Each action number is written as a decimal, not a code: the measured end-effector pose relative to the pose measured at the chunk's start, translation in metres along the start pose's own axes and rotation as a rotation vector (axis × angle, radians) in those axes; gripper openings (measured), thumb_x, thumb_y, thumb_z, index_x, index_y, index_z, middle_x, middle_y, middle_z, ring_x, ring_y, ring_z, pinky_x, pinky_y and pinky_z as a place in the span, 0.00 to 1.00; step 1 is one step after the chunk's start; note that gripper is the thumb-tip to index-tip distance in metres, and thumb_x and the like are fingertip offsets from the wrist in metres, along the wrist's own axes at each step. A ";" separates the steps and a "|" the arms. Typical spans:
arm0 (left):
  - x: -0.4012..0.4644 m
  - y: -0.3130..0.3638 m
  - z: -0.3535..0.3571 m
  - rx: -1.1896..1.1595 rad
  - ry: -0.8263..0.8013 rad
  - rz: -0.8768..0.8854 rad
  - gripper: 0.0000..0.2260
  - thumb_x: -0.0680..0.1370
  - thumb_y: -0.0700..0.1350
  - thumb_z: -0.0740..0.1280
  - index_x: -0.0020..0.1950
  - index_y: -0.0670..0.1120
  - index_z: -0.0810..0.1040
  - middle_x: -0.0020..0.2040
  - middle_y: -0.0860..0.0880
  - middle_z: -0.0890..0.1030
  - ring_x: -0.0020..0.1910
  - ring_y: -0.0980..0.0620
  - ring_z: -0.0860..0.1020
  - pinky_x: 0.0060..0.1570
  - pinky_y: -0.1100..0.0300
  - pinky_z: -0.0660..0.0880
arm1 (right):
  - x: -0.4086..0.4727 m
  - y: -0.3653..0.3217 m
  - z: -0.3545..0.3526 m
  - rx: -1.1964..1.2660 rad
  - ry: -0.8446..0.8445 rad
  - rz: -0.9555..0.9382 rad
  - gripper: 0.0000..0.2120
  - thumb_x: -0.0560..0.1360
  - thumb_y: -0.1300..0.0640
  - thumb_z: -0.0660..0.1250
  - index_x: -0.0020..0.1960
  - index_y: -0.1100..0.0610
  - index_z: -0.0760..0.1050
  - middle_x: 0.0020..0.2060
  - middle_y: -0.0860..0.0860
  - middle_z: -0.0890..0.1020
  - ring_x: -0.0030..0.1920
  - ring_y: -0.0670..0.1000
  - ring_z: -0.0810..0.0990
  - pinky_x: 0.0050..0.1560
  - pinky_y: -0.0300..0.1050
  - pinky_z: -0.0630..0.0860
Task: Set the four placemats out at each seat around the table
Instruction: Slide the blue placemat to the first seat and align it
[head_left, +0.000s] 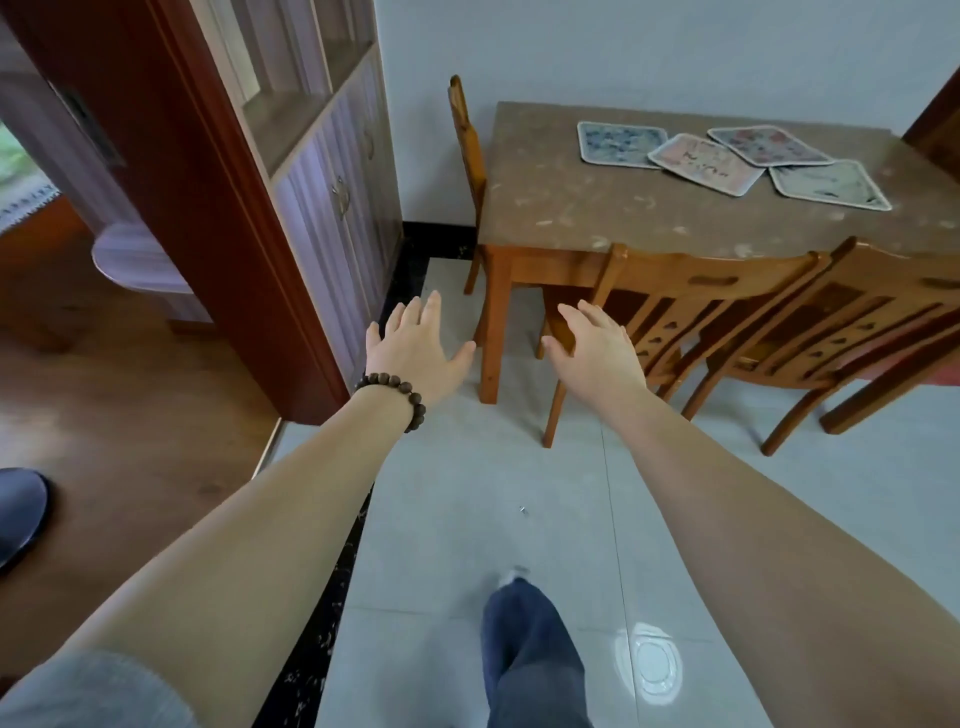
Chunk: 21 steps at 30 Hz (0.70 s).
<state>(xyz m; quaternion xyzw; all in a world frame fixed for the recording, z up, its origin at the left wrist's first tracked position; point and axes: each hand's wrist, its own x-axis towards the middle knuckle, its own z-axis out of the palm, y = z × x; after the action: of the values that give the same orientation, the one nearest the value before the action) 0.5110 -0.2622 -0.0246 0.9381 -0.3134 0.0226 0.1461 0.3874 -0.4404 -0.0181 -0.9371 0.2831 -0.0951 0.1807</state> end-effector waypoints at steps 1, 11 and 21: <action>0.020 -0.003 0.004 0.006 0.005 -0.002 0.35 0.75 0.64 0.55 0.76 0.48 0.50 0.76 0.47 0.58 0.75 0.46 0.54 0.71 0.41 0.53 | 0.021 0.002 0.005 0.001 -0.002 -0.005 0.26 0.79 0.44 0.56 0.74 0.51 0.59 0.75 0.53 0.60 0.75 0.54 0.53 0.74 0.56 0.50; 0.248 -0.004 0.051 0.036 -0.020 -0.056 0.35 0.76 0.64 0.55 0.76 0.49 0.49 0.76 0.46 0.57 0.74 0.45 0.54 0.71 0.41 0.54 | 0.265 0.030 0.036 0.019 -0.032 -0.064 0.26 0.79 0.45 0.57 0.74 0.53 0.60 0.74 0.55 0.61 0.75 0.56 0.55 0.74 0.58 0.52; 0.420 -0.012 0.064 0.086 -0.008 -0.096 0.35 0.75 0.64 0.54 0.76 0.48 0.49 0.76 0.46 0.58 0.74 0.45 0.55 0.70 0.41 0.55 | 0.447 0.037 0.038 0.037 -0.048 -0.084 0.26 0.77 0.46 0.58 0.73 0.53 0.62 0.73 0.54 0.63 0.73 0.56 0.59 0.72 0.58 0.55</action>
<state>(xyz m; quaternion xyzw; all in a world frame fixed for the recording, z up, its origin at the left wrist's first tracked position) 0.8516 -0.5157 -0.0325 0.9575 -0.2672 0.0254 0.1053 0.7471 -0.7104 -0.0336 -0.9466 0.2375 -0.0852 0.2006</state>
